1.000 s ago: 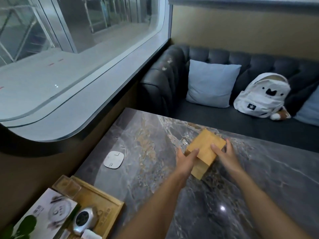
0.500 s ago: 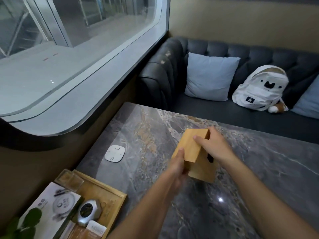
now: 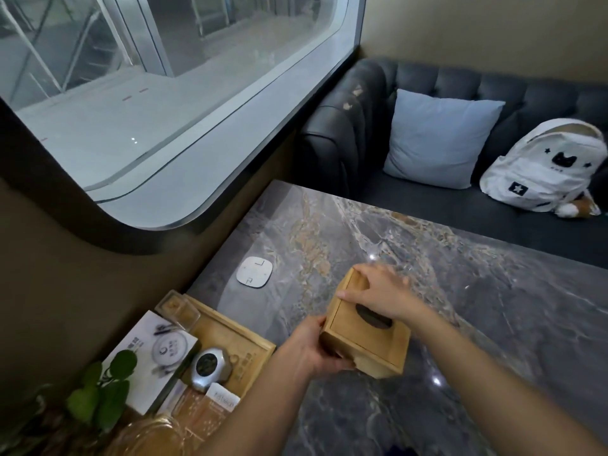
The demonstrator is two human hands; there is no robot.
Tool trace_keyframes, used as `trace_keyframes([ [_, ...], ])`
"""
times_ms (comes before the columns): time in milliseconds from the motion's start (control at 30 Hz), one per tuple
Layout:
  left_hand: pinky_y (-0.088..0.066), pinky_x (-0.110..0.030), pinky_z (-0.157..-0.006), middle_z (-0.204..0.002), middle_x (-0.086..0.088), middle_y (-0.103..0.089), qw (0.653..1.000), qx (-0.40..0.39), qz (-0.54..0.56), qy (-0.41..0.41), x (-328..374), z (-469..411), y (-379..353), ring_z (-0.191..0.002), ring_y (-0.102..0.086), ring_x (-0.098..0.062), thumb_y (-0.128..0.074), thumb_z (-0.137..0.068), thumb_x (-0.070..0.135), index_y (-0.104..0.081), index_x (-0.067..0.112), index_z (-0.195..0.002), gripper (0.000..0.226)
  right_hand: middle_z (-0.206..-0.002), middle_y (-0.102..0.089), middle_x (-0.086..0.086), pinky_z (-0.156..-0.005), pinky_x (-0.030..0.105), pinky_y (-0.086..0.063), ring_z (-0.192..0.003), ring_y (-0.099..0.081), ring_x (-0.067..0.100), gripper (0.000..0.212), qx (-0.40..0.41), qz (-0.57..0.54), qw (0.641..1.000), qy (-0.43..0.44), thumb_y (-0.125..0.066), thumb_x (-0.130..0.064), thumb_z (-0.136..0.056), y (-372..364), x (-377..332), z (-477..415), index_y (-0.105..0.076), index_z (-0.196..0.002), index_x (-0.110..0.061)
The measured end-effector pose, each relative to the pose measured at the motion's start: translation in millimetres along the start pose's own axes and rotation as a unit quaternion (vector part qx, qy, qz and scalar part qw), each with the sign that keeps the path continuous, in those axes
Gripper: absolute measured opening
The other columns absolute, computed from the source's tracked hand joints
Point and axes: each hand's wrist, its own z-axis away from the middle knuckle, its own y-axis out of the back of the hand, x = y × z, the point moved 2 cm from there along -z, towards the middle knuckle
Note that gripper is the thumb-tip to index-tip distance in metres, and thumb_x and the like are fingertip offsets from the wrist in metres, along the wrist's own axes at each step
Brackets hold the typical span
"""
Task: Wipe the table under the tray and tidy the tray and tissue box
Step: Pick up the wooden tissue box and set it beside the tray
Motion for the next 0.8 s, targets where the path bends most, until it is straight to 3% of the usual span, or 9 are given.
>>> trace_keyframes([
  [200, -0.041, -0.058, -0.093, -0.100, -0.022, -0.062, 0.999, 0.017, 0.038, 0.001, -2.1, -2.5, 8.7, -0.099, -0.054, -0.038, -0.034, -0.094, 0.021, -0.062, -0.001, -0.097, 0.036, -0.141, -0.037, 0.009, -0.107, 0.052, -0.016, -0.132, -0.024, 0.030, 0.070, 0.010, 0.038, 0.999, 0.013, -0.048, -0.061, -0.077, -14.2, -2.4, 1.6, -0.033, -0.135, -0.025],
  [300, -0.047, -0.054, -0.082, -0.086, -0.019, -0.062, 0.999, 0.021, 0.041, -0.021, -2.1, -2.1, 5.9, -0.088, -0.056, -0.034, -0.037, -0.093, 0.023, -0.062, 0.002, -0.089, 0.033, -0.140, -0.040, 0.007, -0.109, 0.048, -0.020, -0.130, -0.029, 0.027, 0.066, 0.003, 0.012, 1.000, 0.025, -0.052, -0.054, -0.079, -12.5, 0.9, 2.3, -0.034, -0.135, -0.024],
  [433, -0.051, -0.038, -0.057, -0.081, -0.014, -0.062, 0.992, 0.071, -0.070, -0.080, -9.8, 9.7, 15.0, -0.067, -0.063, -0.025, -0.046, -0.091, 0.033, -0.057, 0.006, -0.089, 0.029, -0.134, -0.049, 0.002, -0.101, 0.038, -0.038, -0.119, -0.046, 0.016, 0.054, 0.093, -0.217, 0.972, 0.004, -0.059, -0.040, -0.082, -3.0, 24.6, 9.3, -0.044, -0.130, -0.021],
  [500, -0.044, -0.026, -0.043, -0.078, -0.009, -0.062, 0.950, 0.151, -0.186, -0.201, -13.3, 14.1, 26.3, -0.050, -0.058, -0.015, -0.050, -0.089, 0.032, -0.050, 0.010, -0.100, 0.025, -0.130, -0.053, 0.003, -0.091, 0.031, -0.040, -0.111, -0.048, 0.013, 0.050, 0.179, -0.308, 0.934, -0.039, -0.059, -0.037, -0.083, -4.4, 41.8, 17.0, -0.047, -0.129, -0.019],
  [533, -0.045, -0.025, -0.044, -0.079, -0.007, -0.062, 0.913, 0.191, -0.230, -0.277, -14.4, 14.9, 30.5, -0.053, -0.057, -0.013, -0.052, -0.089, 0.029, -0.047, 0.012, -0.108, 0.026, -0.130, -0.053, 0.004, -0.090, 0.031, -0.040, -0.111, -0.049, 0.013, 0.050, 0.209, -0.347, 0.912, -0.068, -0.058, -0.037, -0.084, -8.9, 50.6, 21.1, -0.047, -0.129, -0.019],
  [600, -0.051, -0.027, -0.065, -0.088, -0.001, -0.063, 0.840, 0.237, -0.300, -0.384, -15.7, 17.0, 31.7, -0.073, -0.060, -0.011, -0.054, -0.088, 0.028, -0.044, 0.016, -0.119, 0.035, -0.136, -0.050, 0.003, -0.095, 0.032, -0.039, -0.115, -0.047, 0.013, 0.050, 0.231, -0.443, 0.858, -0.115, -0.054, -0.040, -0.086, -22.7, 63.5, 29.4, -0.044, -0.131, -0.021],
  [633, -0.051, -0.030, -0.078, -0.098, 0.000, -0.063, 0.827, 0.245, -0.309, -0.401, -16.7, 17.1, 31.0, -0.084, -0.060, -0.010, -0.054, -0.088, 0.029, -0.044, 0.017, -0.123, 0.038, -0.139, -0.047, 0.001, -0.098, 0.032, -0.037, -0.118, -0.045, 0.011, 0.049, 0.227, -0.495, 0.829, -0.127, -0.051, -0.040, -0.088, -30.5, 66.7, 33.4, -0.042, -0.133, -0.023],
  [733, -0.038, -0.044, -0.107, -0.141, -0.004, -0.042, 0.847, 0.223, -0.293, -0.383, -21.6, 7.7, 32.3, -0.126, -0.043, -0.021, -0.055, -0.088, 0.034, -0.034, 0.021, -0.136, 0.053, -0.147, -0.036, -0.002, -0.106, 0.031, -0.028, -0.127, -0.035, 0.007, 0.048, 0.189, -0.615, 0.756, -0.120, -0.043, -0.039, -0.091, -52.4, 66.7, 44.7, -0.036, -0.137, -0.025],
  [800, -0.034, -0.048, -0.110, -0.147, -0.004, -0.034, 0.884, 0.173, -0.265, -0.345, -26.2, 1.7, 30.7, -0.132, -0.036, -0.024, -0.053, -0.089, 0.036, -0.029, 0.025, -0.140, 0.057, -0.146, -0.037, -0.006, -0.109, 0.038, -0.031, -0.129, -0.037, 0.010, 0.054, 0.142, -0.654, 0.736, -0.100, -0.046, -0.044, -0.087, -63.6, 63.0, 50.7, -0.031, -0.138, -0.033],
])
